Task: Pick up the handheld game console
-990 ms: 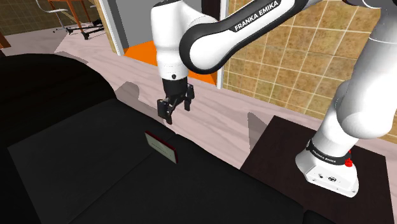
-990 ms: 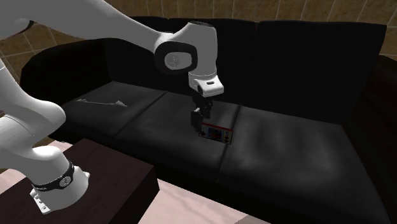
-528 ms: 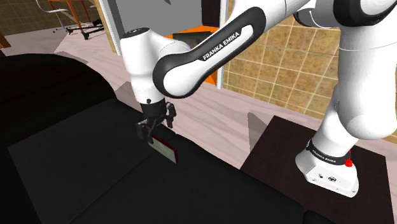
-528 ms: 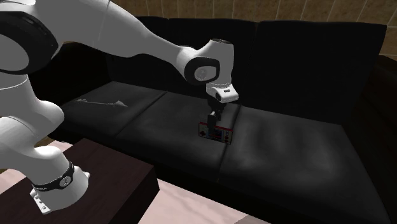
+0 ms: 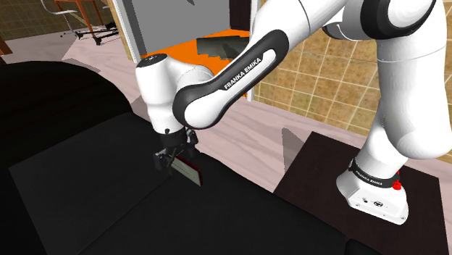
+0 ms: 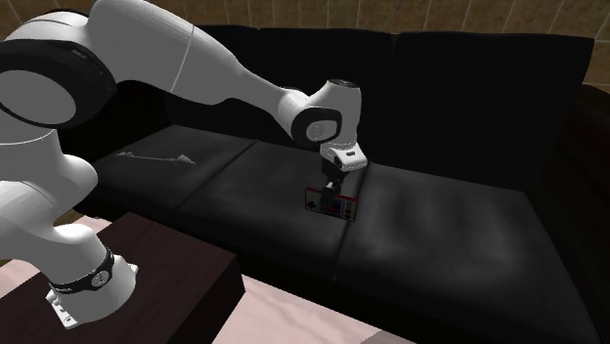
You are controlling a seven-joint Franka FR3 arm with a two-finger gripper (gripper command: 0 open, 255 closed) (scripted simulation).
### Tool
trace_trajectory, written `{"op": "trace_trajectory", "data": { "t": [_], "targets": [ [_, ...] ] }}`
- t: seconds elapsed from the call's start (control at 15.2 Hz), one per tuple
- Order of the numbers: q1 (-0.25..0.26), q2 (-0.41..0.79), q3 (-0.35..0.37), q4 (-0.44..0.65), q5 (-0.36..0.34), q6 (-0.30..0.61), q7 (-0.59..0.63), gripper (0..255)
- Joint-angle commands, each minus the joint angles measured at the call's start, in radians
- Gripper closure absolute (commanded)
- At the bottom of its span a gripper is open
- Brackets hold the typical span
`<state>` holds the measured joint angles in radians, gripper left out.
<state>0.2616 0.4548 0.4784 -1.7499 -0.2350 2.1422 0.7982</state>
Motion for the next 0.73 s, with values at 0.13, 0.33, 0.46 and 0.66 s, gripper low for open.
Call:
{"op": "trace_trajectory", "data": {
  "t": [0.13,0.33,0.46,0.66],
  "targets": [
    [0.002,0.008,-0.003,-0.007,-0.005,0.015,0.003,255],
    [0.002,0.009,-0.003,-0.007,-0.005,0.015,0.003,255],
    [0.002,0.009,-0.003,-0.007,-0.005,0.015,0.003,255],
    [0.002,0.009,-0.003,-0.007,-0.006,0.015,0.003,255]
  ]
}}
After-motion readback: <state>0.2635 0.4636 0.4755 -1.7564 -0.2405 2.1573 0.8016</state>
